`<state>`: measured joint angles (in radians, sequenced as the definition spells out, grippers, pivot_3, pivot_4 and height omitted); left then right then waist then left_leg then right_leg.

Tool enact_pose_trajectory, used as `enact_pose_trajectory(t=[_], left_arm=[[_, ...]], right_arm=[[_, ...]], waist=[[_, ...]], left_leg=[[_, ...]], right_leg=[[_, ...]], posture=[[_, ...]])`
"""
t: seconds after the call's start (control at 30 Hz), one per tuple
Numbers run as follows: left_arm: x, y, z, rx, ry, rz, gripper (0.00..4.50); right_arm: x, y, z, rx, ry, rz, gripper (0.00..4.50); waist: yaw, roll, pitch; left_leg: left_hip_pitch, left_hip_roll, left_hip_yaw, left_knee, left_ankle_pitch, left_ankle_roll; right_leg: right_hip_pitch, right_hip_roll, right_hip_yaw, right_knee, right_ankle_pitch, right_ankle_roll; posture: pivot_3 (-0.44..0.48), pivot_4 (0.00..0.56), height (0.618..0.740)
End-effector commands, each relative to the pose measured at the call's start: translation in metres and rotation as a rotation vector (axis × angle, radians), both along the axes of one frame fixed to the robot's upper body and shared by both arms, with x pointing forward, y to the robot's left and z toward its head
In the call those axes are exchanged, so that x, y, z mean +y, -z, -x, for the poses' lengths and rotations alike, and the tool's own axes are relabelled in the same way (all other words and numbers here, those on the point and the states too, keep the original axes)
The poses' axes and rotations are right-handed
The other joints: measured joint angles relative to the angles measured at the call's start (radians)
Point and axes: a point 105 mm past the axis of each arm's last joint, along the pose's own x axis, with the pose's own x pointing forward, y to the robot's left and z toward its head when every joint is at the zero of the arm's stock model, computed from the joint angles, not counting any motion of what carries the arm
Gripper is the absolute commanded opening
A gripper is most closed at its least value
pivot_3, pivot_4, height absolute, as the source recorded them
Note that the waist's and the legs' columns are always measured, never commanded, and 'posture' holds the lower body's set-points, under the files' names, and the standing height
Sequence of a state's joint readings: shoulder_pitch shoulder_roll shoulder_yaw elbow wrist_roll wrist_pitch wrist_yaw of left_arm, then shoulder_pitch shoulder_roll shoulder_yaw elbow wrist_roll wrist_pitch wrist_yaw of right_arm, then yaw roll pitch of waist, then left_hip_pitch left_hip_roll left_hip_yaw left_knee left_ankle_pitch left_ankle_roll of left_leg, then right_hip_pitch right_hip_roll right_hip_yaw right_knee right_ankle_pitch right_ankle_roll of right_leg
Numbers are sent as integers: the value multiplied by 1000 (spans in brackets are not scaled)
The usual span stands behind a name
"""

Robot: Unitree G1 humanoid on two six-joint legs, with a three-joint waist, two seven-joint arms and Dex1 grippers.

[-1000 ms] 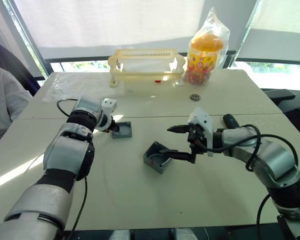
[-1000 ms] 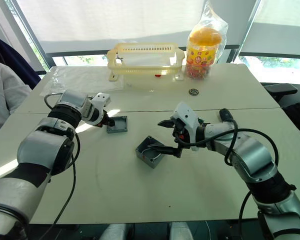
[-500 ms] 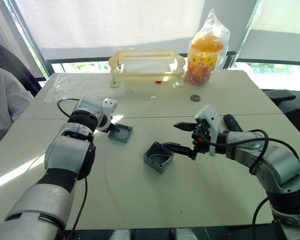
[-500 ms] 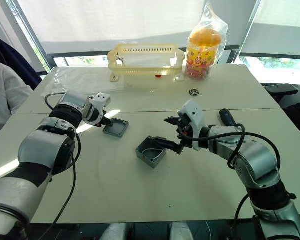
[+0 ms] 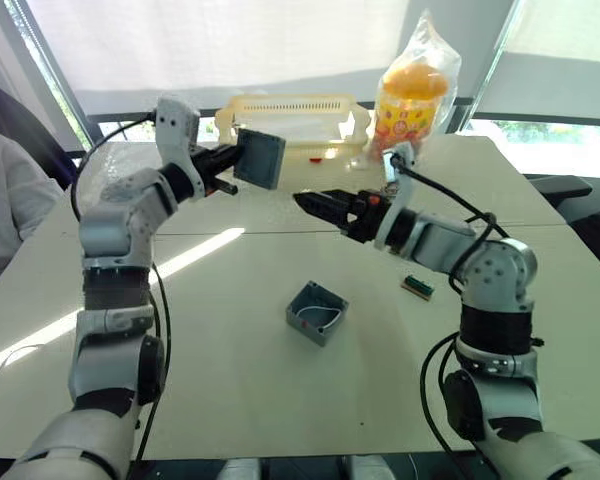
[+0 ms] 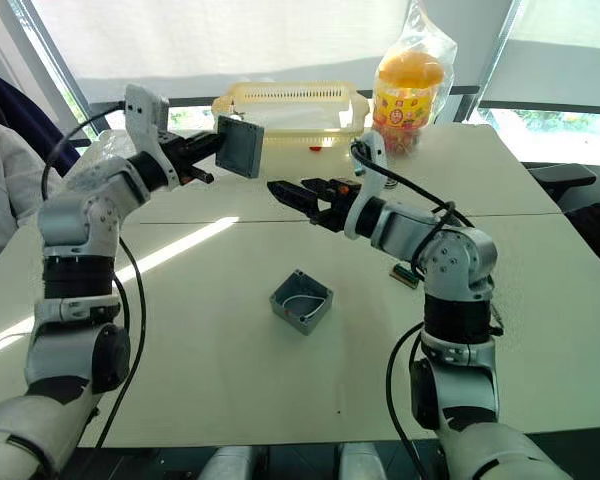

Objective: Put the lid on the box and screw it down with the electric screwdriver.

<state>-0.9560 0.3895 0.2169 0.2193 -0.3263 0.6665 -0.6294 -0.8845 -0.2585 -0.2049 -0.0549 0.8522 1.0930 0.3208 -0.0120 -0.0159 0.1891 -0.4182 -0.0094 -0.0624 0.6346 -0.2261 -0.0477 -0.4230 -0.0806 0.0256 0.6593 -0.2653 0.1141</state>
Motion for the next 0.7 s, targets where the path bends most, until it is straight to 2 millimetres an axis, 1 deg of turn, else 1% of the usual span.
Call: enact_pose_trajectory(t=[0.03, 0.17, 0.37, 0.47, 0.53, 0.6, 0.63, 0.7], left_arm=[[-13, -30, 16, -130, 38, 24, 17], [-19, -31, 19, -134, 43, 56, 17], [-27, -26, 23, -115, 78, 68, 17], [-32, -26, 23, -113, 92, 72, 17], [-36, -27, 22, -112, 107, 72, 0], [-38, -28, 22, -111, 114, 73, 0], [-39, -28, 22, -112, 118, 70, 0], [-41, -28, 23, -113, 126, 68, 0]], right_arm=[[-1, -23, -9, -64, 26, -30, 4500], [-2, -31, -14, -68, 32, -39, 4500], [-1, -32, -16, -60, 33, -41, 4500], [0, -34, -15, -63, 29, -49, 4500], [1, -34, -13, -68, 26, -49, 3954], [2, -33, -12, -74, 22, -46, 3120], [2, -33, -12, -75, 22, -45, 2489], [3, -33, -11, -77, 21, -46, 1509]], waist=[[-2, 0, 0], [-8, 0, 0], [-10, 0, 0], [-9, 0, 0], [-8, 0, 0], [-8, 0, 0], [-8, 0, 0], [-8, 0, 0]], left_leg=[[0, 0, 0, 0, 0, 0], [0, 0, 0, -1, 0, 0], [0, 0, 0, -1, 0, 0], [0, 0, 0, -1, 0, 0], [0, 0, 0, -1, 0, 0], [0, 0, 0, -1, 0, 0], [0, 0, 0, -1, 0, 0], [0, 0, 0, -1, 0, 0]], right_leg=[[0, 0, 0, 0, 0, 0], [-1, 0, 0, 0, 0, 0], [-1, 1, 0, 1, 0, 0], [-1, 1, 0, 1, 0, 0], [-1, 1, 0, 1, 0, 0], [-1, 1, 0, 1, 0, 0], [-1, 1, 0, 1, 0, 0], [-1, 1, 0, 1, 0, 0]], posture=[[0, 150, 740], [0, 150, 740], [0, 150, 740], [0, 150, 740], [0, 150, 740], [0, 150, 740], [0, 150, 740], [0, 150, 740]])
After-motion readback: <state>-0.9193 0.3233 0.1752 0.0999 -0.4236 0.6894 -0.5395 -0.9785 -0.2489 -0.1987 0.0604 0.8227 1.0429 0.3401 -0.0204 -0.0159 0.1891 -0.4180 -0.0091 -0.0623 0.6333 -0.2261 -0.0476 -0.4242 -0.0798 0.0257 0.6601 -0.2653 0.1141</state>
